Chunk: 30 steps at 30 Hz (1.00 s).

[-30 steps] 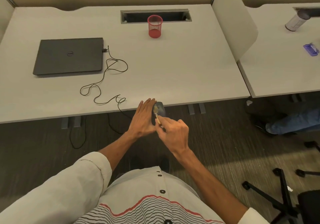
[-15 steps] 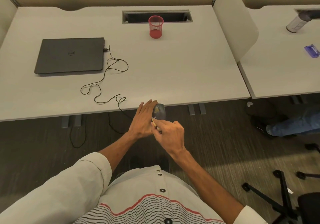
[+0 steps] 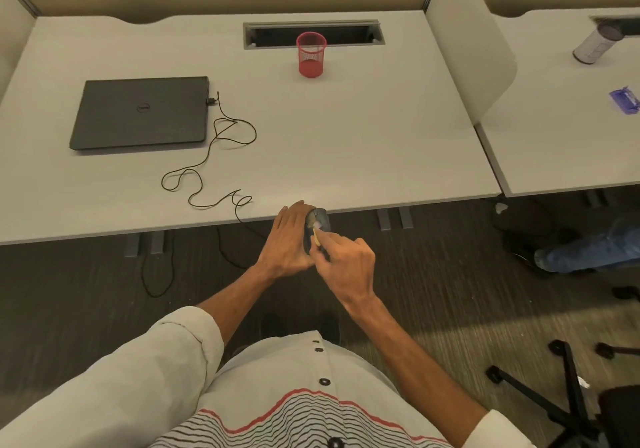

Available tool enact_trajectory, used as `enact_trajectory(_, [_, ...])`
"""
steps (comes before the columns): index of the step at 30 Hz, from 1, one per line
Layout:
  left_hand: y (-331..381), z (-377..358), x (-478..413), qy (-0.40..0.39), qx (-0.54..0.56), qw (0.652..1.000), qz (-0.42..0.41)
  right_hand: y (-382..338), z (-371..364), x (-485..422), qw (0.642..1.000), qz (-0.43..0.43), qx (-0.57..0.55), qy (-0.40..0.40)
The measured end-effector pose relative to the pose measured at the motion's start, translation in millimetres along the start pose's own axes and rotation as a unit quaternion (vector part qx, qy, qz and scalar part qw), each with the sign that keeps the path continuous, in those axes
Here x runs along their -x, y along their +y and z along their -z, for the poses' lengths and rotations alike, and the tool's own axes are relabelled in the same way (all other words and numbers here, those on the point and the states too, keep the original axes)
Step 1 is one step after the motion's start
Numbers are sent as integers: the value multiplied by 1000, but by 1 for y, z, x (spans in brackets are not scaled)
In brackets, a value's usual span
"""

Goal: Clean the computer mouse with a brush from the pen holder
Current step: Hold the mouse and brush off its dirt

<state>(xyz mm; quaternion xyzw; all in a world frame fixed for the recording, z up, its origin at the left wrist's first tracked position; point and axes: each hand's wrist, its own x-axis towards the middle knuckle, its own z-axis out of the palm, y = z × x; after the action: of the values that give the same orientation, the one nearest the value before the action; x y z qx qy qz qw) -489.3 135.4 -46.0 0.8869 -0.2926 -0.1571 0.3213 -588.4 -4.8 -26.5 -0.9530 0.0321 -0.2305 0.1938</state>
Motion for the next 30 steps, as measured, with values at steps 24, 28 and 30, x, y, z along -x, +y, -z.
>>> enact_trajectory(24, [0,6,-1,-3,16,1000,5,6,-7,-9,998,31,-36,-31])
enact_trajectory(28, [-3,5,0,1,9,1000,7,11,-3,-12,994,-33,-96,-33])
enact_trajectory(30, [-4,5,-1,-3,5,1000,18,15,-1,-15,993,-42,-108,-20])
